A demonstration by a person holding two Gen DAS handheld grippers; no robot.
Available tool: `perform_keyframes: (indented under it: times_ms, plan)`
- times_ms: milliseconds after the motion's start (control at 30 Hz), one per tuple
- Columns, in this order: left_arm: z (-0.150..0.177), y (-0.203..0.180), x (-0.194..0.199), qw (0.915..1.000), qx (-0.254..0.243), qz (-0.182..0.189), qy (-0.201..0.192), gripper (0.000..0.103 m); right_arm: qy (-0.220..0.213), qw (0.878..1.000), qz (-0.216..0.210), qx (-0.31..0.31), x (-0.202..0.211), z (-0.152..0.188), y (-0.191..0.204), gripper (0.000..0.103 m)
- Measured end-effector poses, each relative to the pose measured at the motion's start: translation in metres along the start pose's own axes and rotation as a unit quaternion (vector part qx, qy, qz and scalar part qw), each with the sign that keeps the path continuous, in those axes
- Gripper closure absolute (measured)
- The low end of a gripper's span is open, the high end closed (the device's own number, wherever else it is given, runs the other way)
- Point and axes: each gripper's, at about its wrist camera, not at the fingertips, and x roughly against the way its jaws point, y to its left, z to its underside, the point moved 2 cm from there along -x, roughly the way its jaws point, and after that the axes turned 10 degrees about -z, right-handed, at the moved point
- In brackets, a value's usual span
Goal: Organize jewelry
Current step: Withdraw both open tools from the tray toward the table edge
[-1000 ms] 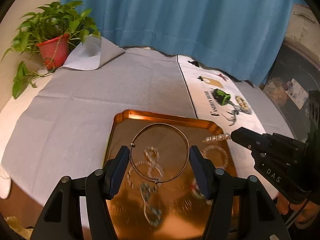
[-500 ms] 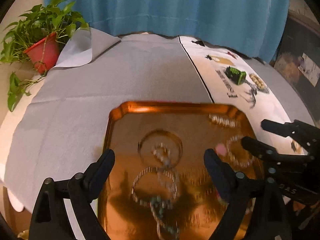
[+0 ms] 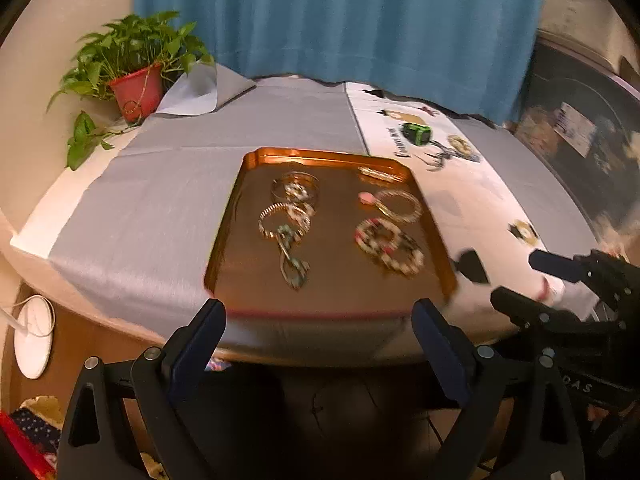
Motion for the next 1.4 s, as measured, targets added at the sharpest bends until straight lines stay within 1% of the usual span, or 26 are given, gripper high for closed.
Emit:
perform_keyframes:
  times_ms: [133, 200, 300, 433, 533, 933, 1400]
  plan:
    - [0.019, -0.008, 0.034, 0.9999, -0.002, 0.002, -0.01, 0.01, -0.017, 1.0, -0.002, 0.0, 0.032, 0.019, 0.014, 0.038]
    - [0.023, -0.01, 0.047, 0.9998, -0.003, 0.001, -0.018, 0.01, -0.024, 1.0, 0.0, 0.008, 0.045, 0.026, 0.021, 0.038]
    - [0.026, -0.012, 0.066, 0.9993, -0.003, -0.002, -0.037, 0.009, -0.038, 0.999, 0.007, 0.017, 0.064, 0.033, 0.027, 0.038]
    - [0.026, -0.016, 0.088, 0.9983, -0.001, -0.005, -0.058, 0.009, -0.065, 0.998, 0.009, 0.013, 0.09, 0.04, 0.03, 0.036]
    - [0.03, -0.019, 0.1, 0.9976, -0.002, -0.004, -0.07, 0.007, -0.068, 0.998, 0.012, 0.014, 0.099, 0.045, 0.031, 0.036]
    - [0.036, -0.028, 0.119, 0.9963, -0.017, -0.01, -0.084, 0.007, -0.075, 0.997, 0.007, 0.01, 0.11, 0.056, 0.036, 0.035]
    - [0.037, -0.036, 0.118, 0.9964, -0.029, -0.01, -0.079, 0.007, -0.073, 0.997, 0.007, 0.0, 0.111, 0.062, 0.027, 0.035]
